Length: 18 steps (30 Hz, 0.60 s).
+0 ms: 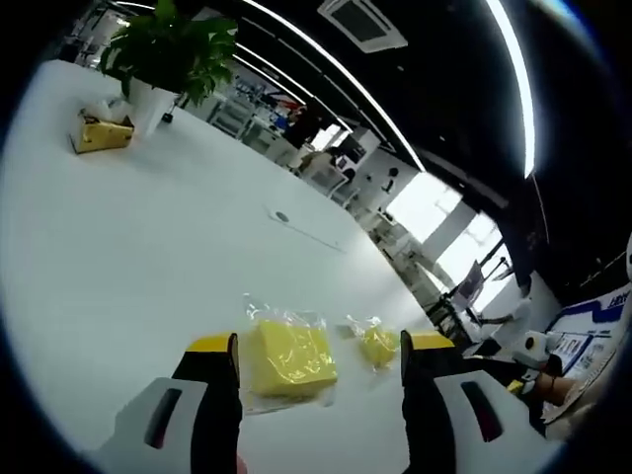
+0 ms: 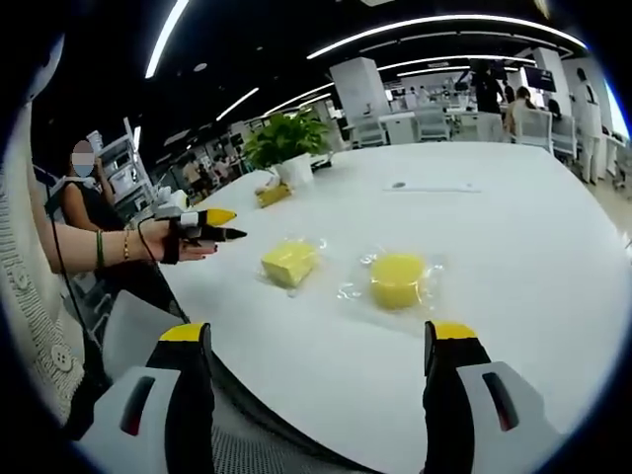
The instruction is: Compare the silicone blocks by pressing each to a similar depth, holding the contact briefly, and releasing to observe deformation and rebound differences across the visible hardness samples.
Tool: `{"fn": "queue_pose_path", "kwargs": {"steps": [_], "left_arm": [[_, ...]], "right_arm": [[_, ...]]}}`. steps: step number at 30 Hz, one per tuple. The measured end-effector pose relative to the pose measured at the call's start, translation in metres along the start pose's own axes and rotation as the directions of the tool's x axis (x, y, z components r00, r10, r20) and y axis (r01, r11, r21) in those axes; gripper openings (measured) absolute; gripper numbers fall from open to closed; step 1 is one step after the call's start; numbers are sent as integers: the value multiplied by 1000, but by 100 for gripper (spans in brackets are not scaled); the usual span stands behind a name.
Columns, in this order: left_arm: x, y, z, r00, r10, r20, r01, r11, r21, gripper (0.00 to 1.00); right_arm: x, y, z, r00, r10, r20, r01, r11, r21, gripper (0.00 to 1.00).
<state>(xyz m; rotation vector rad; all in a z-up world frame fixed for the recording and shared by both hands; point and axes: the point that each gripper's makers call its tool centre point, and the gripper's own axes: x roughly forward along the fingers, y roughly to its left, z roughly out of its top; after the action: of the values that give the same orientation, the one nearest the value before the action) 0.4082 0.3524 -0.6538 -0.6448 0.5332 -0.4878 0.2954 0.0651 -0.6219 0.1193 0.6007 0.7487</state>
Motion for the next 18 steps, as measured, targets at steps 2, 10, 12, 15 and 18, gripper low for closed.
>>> {"fn": "queue_pose_path", "kwargs": {"steps": [2, 10, 12, 15, 18], "left_arm": [[7, 8, -1, 1000, 5, -15, -5, 1000, -6, 66], [37, 33, -1, 999, -12, -39, 10, 998, -67, 64], [43, 36, -3, 998, -15, -57, 11, 998, -66, 62], [51, 33, -5, 998, -39, -59, 33, 995, -91, 59], [57, 35, -3, 998, -48, -48, 41, 991, -131, 55]], "right_arm": [[1, -1, -1, 1000, -2, -9, 2, 1000, -1, 82], [5, -9, -4, 999, -26, -34, 27, 1000, 16, 82], [5, -11, -5, 999, -32, -41, 33, 999, 22, 82], [5, -13, -7, 998, -40, -54, 41, 999, 22, 82], [4, -17, -7, 997, -52, -61, 54, 998, 28, 82]]}}
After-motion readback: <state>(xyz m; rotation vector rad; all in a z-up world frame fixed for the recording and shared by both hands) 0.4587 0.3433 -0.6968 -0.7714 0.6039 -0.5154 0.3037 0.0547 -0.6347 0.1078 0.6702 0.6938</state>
